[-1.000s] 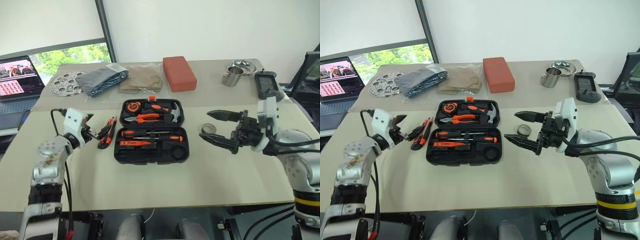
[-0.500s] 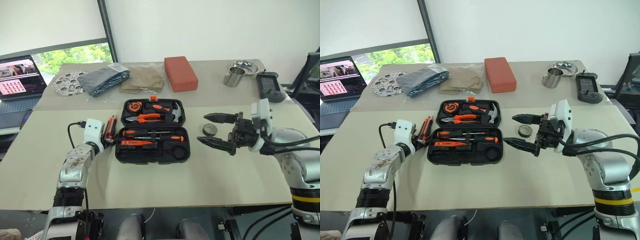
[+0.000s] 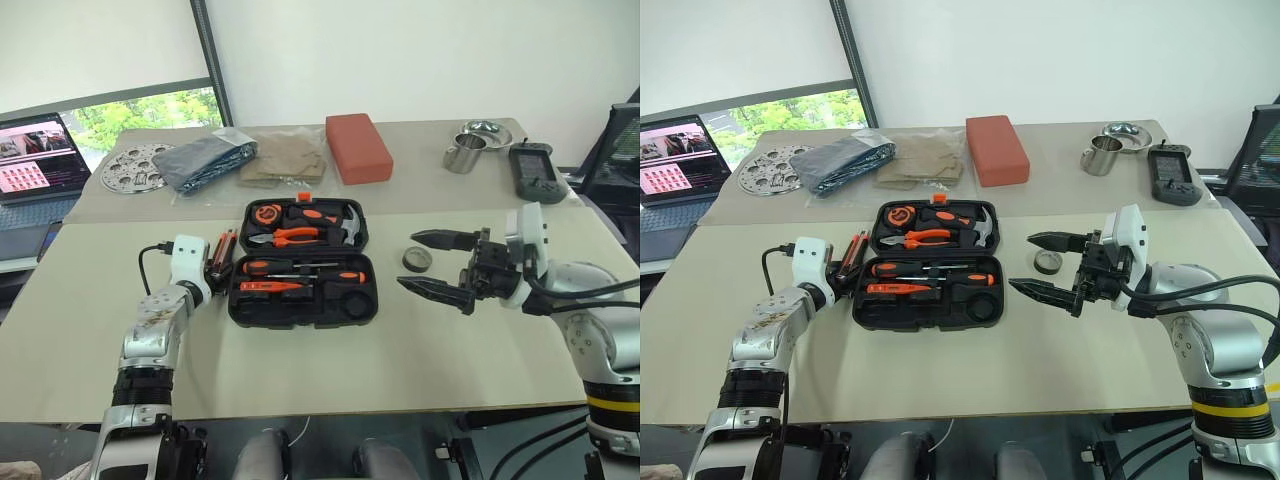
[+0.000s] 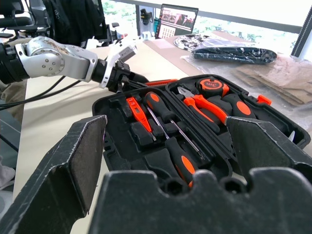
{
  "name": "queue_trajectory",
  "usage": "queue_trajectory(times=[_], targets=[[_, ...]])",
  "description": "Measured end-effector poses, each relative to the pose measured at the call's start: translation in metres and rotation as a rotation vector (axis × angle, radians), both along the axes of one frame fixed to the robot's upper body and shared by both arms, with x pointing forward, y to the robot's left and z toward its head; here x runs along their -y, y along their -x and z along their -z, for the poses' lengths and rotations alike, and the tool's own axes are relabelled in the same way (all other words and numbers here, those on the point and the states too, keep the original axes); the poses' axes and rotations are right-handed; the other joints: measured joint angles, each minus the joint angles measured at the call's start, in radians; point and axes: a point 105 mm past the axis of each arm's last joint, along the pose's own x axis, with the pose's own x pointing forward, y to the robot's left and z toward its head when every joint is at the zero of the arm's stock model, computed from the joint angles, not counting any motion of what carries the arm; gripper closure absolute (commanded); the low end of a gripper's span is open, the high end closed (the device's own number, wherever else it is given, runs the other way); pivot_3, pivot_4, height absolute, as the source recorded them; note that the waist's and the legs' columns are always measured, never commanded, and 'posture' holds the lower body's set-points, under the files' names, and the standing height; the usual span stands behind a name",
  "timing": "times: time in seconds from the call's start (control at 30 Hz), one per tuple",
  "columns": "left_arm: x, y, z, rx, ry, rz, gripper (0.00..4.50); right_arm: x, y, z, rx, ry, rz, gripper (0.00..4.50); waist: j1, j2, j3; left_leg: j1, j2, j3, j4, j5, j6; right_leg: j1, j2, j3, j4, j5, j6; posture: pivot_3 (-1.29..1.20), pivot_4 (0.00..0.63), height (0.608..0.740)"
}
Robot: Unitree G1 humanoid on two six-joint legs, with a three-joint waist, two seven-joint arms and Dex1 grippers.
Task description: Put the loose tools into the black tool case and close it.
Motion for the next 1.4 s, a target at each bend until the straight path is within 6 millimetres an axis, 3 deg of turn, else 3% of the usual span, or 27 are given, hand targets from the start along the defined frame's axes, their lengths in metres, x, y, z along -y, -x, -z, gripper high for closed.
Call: queue_trajectory(times=[0.07, 0.17, 0.27, 0.33, 0.37, 0.4, 0.5, 0.73, 0.87, 1.1, 1.4], targets=[[-0.006, -0.001, -0.01, 0.063, 0.016, -0.005, 2.69, 0.001, 0.0, 0.0, 0.003, -0.001, 0.007, 0.0, -0.001, -0.001, 0.001, 0.0, 0.0, 0.0, 0.0, 0.0, 0.0, 0.0, 0.0, 0.0, -0.001, 0.0, 0.0, 0.0, 0.15, 0.74], [-0.001, -0.002, -0.055, 0.231, 0.038, 0.163, 2.69, 0.003, 0.001, -0.002, 0.008, 0.002, 0.012, 0.0, 0.001, -0.002, 0.001, -0.002, 0.0, 0.001, 0.0, 0.001, -0.001, 0.0, 0.0, -0.001, -0.001, 0.0, 0.0, 0.0, 0.15, 0.74], [0.02, 0.013, -0.109, 0.412, -0.016, 0.447, 2.69, 0.003, 0.001, -0.002, 0.01, 0.003, 0.013, 0.0, 0.002, -0.001, 0.001, -0.001, -0.001, 0.004, -0.001, 0.001, -0.002, 0.001, -0.001, -0.001, -0.002, 0.0, 0.0, 0.0, 0.15, 0.74], [0.039, 0.028, -0.122, 0.44, -0.099, 0.653, 2.69, 0.004, 0.001, -0.002, 0.01, 0.004, 0.013, 0.0, 0.002, 0.0, 0.0, 0.0, -0.001, 0.006, -0.001, 0.001, -0.002, 0.001, -0.001, -0.001, -0.002, 0.0, 0.0, 0.0, 0.15, 0.74], [0.045, 0.032, -0.119, 0.426, -0.146, 0.724, 2.69, 0.004, 0.001, -0.002, 0.01, 0.004, 0.013, 0.0, 0.002, 0.0, 0.0, 0.0, -0.001, 0.006, -0.001, 0.001, -0.002, 0.001, -0.001, -0.001, -0.002, 0.0, 0.0, 0.0, 0.15, 0.74], [0.057, 0.042, -0.109, 0.373, -0.265, 0.88, 2.69, 0.004, 0.001, -0.002, 0.009, 0.005, 0.013, 0.0, 0.0, 0.0, 0.0, 0.0, -0.001, 0.006, -0.001, 0.001, -0.002, 0.001, -0.001, -0.001, -0.003, 0.0, 0.0, 0.0, 0.15, 0.74], [0.08, 0.062, -0.079, 0.257, -0.404, 1.15, 2.69, 0.006, 0.002, 0.002, -0.004, 0.005, 0.019, 0.0, -0.001, 0.001, 0.0, -0.001, 0.0, 0.006, -0.001, 0.0, -0.001, 0.001, -0.001, -0.001, -0.003, 0.0, 0.0, 0.0, 0.15, 0.74], [0.1, 0.082, -0.046, 0.102, -0.491, 1.403, 2.69, 0.007, 0.01, 0.004, -0.003, 0.017, 0.02, 0.0, -0.006, 0.001, 0.0, -0.002, 0.0, 0.004, -0.001, 0.0, 0.0, -0.001, 0.0, -0.001, -0.003, 0.0, 0.0, 0.0, 0.15, 0.74], [0.097, 0.078, -0.034, 0.036, -0.537, 1.409, 2.69, 0.011, 0.013, 0.006, -0.008, 0.033, 0.027, 0.0, -0.011, 0.0, 0.0, -0.002, 0.0, 0.002, -0.001, 0.0, 0.0, -0.001, 0.0, 0.0, -0.002, 0.0, 0.0, 0.0, 0.15, 0.74], [0.088, 0.067, -0.032, 0.012, -0.581, 1.346, 2.69, 0.013, 0.016, 0.005, -0.005, 0.031, 0.032, 0.0, -0.012, 0.0, 0.0, -0.002, 0.0, 0.001, 0.0, -0.001, 0.001, -0.001, 0.0, 0.0, -0.002, 0.0, 0.0, 0.0, 0.15, 0.74], [0.077, 0.069, -0.03, -0.03, -0.604, 1.36, 2.69, 0.017, 0.021, 0.004, -0.02, 0.054, 0.019, 0.0, -0.012, 0.0, 0.0, -0.002, 0.0, 0.001, 0.0, -0.001, 0.001, -0.001, 0.0, 0.001, -0.002, 0.0, 0.0, 0.0, 0.15, 0.74]])
